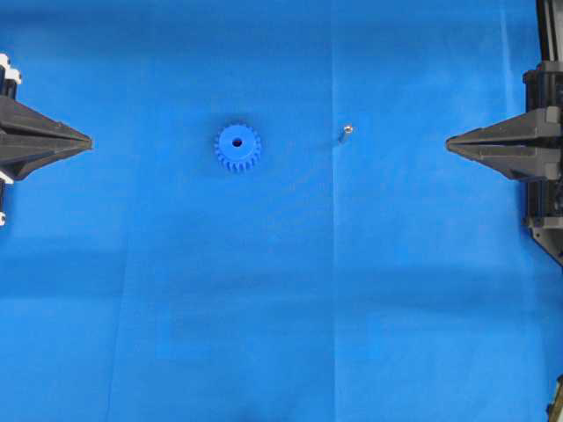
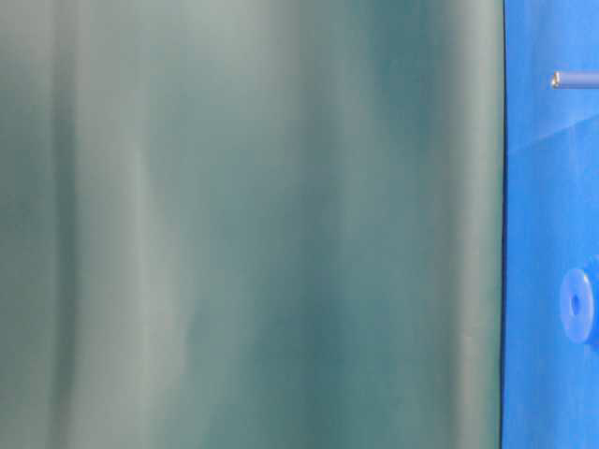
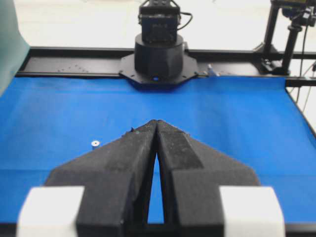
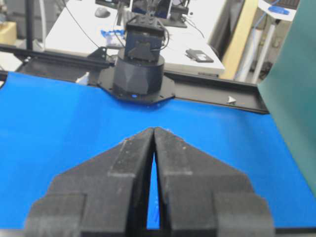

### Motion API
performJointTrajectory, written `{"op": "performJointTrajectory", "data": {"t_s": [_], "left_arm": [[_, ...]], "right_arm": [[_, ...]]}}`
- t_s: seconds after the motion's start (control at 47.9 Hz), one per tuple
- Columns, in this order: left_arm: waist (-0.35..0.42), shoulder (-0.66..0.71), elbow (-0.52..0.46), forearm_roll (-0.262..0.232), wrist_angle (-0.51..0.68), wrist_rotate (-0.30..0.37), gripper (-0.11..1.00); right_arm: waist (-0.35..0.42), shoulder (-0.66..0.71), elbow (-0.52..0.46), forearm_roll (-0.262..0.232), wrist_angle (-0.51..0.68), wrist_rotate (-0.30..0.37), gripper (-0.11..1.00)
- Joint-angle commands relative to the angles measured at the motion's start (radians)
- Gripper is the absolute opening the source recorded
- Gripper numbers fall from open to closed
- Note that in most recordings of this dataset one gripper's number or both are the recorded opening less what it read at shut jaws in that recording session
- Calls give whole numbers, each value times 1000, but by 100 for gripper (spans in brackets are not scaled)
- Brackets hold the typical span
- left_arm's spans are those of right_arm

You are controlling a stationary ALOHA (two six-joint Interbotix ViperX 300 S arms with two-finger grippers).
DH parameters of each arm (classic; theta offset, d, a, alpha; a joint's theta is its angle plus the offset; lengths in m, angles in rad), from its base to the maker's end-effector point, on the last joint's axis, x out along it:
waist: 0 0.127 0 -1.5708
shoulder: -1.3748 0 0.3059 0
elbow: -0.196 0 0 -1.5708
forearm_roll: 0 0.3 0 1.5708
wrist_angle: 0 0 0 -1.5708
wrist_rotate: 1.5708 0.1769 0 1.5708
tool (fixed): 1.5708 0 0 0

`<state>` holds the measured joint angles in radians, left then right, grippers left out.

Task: Insert the shaft placed at a random location into the center hole of the small gear at another random location.
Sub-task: 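Move the open right gripper left toward the silver shaft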

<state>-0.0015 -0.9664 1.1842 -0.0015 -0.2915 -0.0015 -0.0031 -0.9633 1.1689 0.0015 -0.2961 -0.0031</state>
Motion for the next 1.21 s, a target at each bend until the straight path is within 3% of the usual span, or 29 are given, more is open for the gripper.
{"op": "performJointTrajectory", "data": {"t_s": [0.0,0.271,0.584,0.73,0.96,1.189], "left_arm": [[2,9,-12,5,12,-6,0],[0,-2,-11,5,20,-11,0],[0,-2,-8,5,20,-11,0],[0,-2,-8,5,20,-11,0],[0,-2,-6,5,20,-11,0],[0,-5,-6,5,20,-11,0]], "right_arm": [[2,9,-14,0,3,0,0],[-14,41,-20,3,12,8,-6],[-94,201,-3,55,-58,9,-4],[-141,322,-6,72,-95,9,16],[-190,520,-9,89,-210,9,80],[-209,724,-14,129,-347,8,71]]}}
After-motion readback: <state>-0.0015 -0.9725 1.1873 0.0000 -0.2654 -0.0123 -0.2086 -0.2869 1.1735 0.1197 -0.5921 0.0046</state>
